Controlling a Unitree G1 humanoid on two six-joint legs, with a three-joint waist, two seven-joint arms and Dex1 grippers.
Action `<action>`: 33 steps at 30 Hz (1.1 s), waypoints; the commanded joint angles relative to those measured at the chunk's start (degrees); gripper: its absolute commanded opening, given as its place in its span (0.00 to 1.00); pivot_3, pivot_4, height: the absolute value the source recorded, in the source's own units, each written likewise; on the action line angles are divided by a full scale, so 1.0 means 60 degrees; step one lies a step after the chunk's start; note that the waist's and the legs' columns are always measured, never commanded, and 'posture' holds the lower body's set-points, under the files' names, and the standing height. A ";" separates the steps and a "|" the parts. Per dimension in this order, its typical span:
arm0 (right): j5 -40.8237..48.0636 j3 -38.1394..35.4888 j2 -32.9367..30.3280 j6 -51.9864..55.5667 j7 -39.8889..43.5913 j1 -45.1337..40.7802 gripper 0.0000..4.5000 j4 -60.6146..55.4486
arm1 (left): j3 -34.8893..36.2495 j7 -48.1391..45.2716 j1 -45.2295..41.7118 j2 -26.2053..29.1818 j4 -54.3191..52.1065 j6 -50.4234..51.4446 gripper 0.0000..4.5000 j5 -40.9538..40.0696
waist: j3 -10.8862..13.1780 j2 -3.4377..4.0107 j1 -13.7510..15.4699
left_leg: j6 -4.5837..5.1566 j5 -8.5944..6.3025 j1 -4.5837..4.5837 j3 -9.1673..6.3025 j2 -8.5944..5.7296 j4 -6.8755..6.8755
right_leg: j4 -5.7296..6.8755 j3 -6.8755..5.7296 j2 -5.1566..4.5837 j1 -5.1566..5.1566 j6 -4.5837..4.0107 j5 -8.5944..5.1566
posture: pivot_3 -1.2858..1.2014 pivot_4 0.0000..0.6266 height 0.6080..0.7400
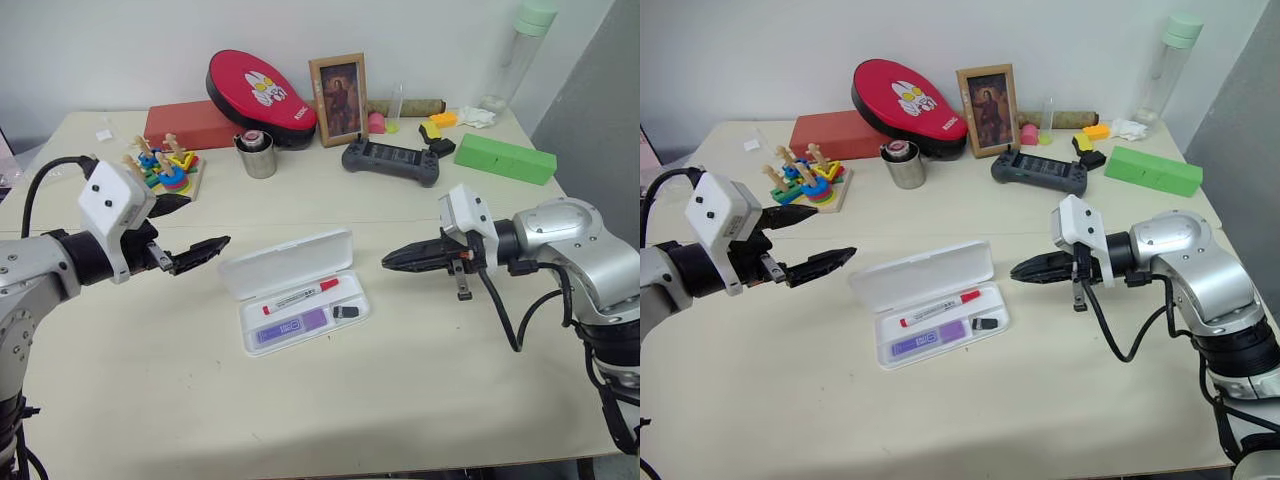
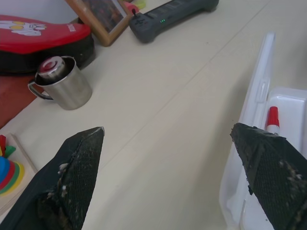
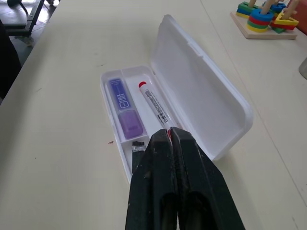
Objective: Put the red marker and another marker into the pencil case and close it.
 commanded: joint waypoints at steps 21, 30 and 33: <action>-0.1121 0.0118 0.0611 -0.1199 0.0052 -0.1110 0.01 0.1690 | 0.1331 -0.0471 0.0736 0.0286 -0.0272 0.0268 1.00 -0.0136 | 0.0000 0.0000 0.0002 | 0.0000 0.0000 0.0000 0.0000 0.0000 -0.0002 | 0.0000 0.0000 0.0000 -0.0001 0.0000 0.0000 | 0.52 0.24 1.00; -0.1122 0.0092 0.0674 -0.1202 0.0073 -0.1173 0.00 0.1716 | 0.1471 -0.0610 0.0747 0.0340 -0.0218 0.0279 0.61 -0.0213 | 0.0000 0.0000 0.0002 | 0.0000 0.0000 0.0000 0.0001 0.0000 -0.0003 | -0.0001 0.0000 0.0000 -0.0002 0.0000 0.0000 | 0.52 0.24 1.00; -0.1098 0.0086 0.0666 -0.1176 0.0086 -0.1182 0.00 0.1687 | 0.1428 -0.0583 0.0720 0.0352 -0.0165 0.0142 0.48 -0.0058 | 0.0000 0.0000 0.0002 | 0.0000 0.0000 0.0000 0.0000 0.0000 -0.0003 | -0.0001 0.0000 0.0000 -0.0001 0.0000 0.0000 | 0.52 0.24 1.00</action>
